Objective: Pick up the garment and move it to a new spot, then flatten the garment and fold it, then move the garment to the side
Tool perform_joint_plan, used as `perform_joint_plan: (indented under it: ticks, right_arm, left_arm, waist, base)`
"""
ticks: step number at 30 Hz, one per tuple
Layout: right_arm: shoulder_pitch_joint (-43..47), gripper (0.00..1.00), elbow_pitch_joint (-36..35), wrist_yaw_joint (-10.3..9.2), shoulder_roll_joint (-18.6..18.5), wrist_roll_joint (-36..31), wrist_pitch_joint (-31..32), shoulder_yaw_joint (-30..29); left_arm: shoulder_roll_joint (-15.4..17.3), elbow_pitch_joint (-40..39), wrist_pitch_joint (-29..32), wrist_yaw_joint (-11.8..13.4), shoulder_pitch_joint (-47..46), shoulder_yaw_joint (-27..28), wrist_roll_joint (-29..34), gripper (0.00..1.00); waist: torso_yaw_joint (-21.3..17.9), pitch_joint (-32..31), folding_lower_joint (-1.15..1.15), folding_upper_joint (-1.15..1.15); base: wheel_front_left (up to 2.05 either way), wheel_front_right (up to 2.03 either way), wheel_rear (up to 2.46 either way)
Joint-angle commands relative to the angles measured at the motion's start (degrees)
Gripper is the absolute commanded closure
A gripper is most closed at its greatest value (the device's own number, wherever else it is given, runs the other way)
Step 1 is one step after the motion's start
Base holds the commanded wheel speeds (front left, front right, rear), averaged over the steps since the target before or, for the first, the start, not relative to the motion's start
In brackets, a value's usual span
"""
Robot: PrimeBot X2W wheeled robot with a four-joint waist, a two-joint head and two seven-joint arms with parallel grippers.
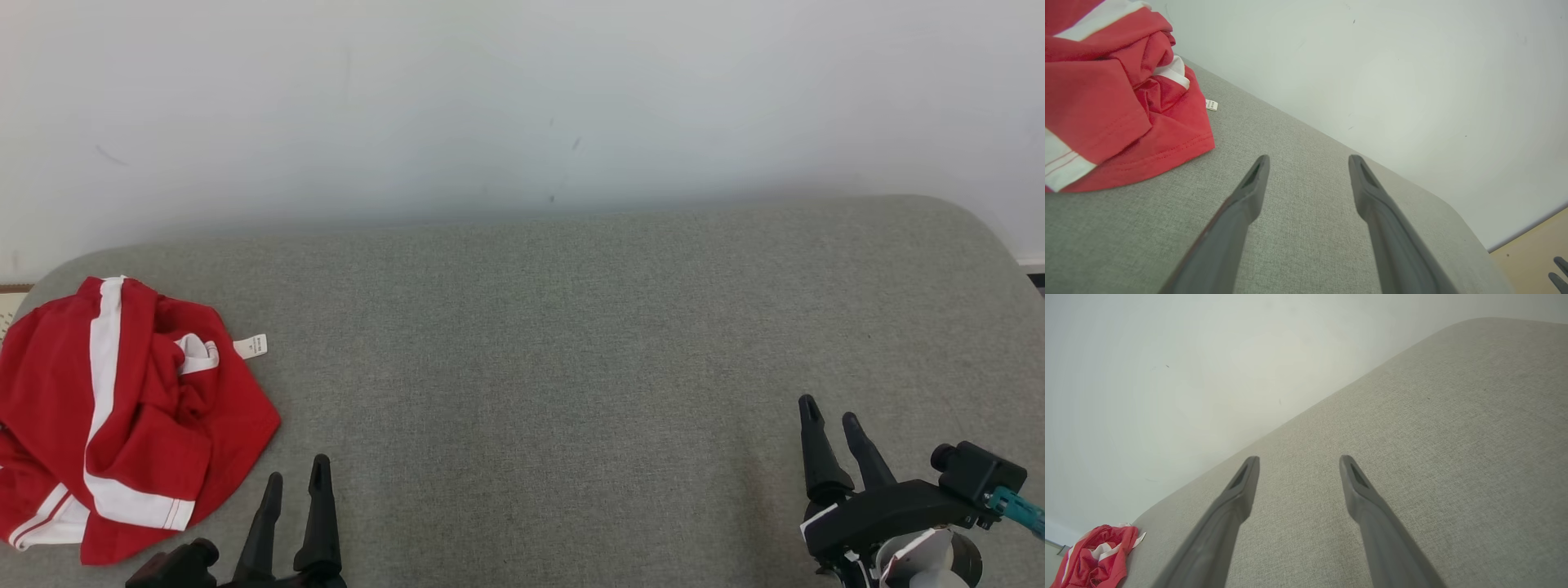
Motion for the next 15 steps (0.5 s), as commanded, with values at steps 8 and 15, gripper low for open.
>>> perform_joint_plan:
  ticks: [8, 15]
  right_arm:
    - [-0.04, 0.0, -2.21, 0.02, -2.21, -3.85, -2.44, 3.77]
    - [0.59, 0.0, -3.8, 0.03, -4.23, -6.18, -4.34, 7.76]
  left_arm:
    - [0.66, -1.99, -0.57, 1.52, 1.23, 1.73, 6.9, 0.0]
    - [1.13, -2.72, -0.63, 2.1, 2.59, 2.98, 11.61, 0.0]
  waist:
    - [0.15, -0.31, -0.01, 0.0]
    - [0.14, -0.5, -0.01, 0.0]
  base:
    - [0.0, 0.0, 0.0]
    - [0.0, 0.0, 0.0]
